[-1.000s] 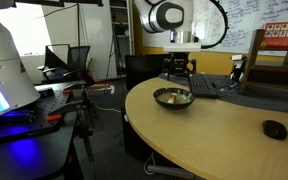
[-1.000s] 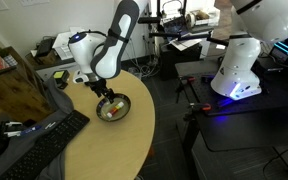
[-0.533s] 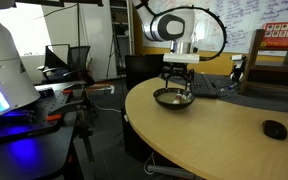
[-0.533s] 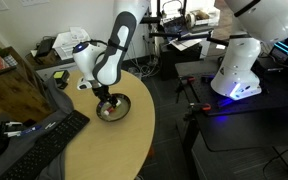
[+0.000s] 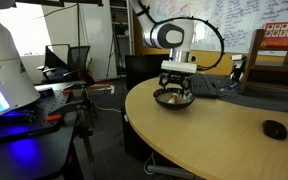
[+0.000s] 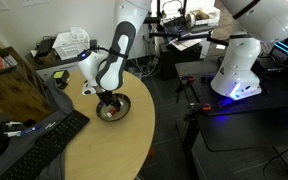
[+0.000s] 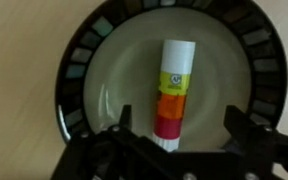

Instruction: Put the paper glue on the table

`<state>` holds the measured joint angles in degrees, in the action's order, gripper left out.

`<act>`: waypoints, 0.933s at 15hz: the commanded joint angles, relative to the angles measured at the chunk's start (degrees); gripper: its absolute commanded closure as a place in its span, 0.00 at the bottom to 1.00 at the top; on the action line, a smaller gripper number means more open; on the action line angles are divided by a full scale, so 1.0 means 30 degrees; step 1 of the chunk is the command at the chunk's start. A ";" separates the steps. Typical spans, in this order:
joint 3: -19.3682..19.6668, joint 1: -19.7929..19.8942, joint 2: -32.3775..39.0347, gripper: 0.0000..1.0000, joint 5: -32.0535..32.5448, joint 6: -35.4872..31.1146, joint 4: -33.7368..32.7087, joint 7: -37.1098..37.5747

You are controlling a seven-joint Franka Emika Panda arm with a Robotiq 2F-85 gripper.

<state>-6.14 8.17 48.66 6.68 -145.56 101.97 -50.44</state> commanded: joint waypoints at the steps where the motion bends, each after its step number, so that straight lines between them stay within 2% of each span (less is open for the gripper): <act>1: -0.0056 -0.0036 0.0802 0.02 0.0338 0.1038 -0.1089 0.0926; 3: -0.0017 0.0031 0.1247 0.09 0.0314 0.1263 -0.1582 0.1114; 5: 0.0248 -0.0078 0.1711 0.32 0.0437 0.1590 -0.2201 0.1515; 11: 0.0512 -0.0060 0.2449 0.79 0.0513 0.2639 -0.3642 0.2095; 13: 0.0236 0.0273 0.2282 0.92 0.0242 0.3018 -0.3762 0.1894; 14: 0.0160 0.0390 0.2129 0.92 0.0183 0.2998 -0.3693 0.1823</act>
<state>-4.78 8.41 55.09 6.88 -139.25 92.45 -46.48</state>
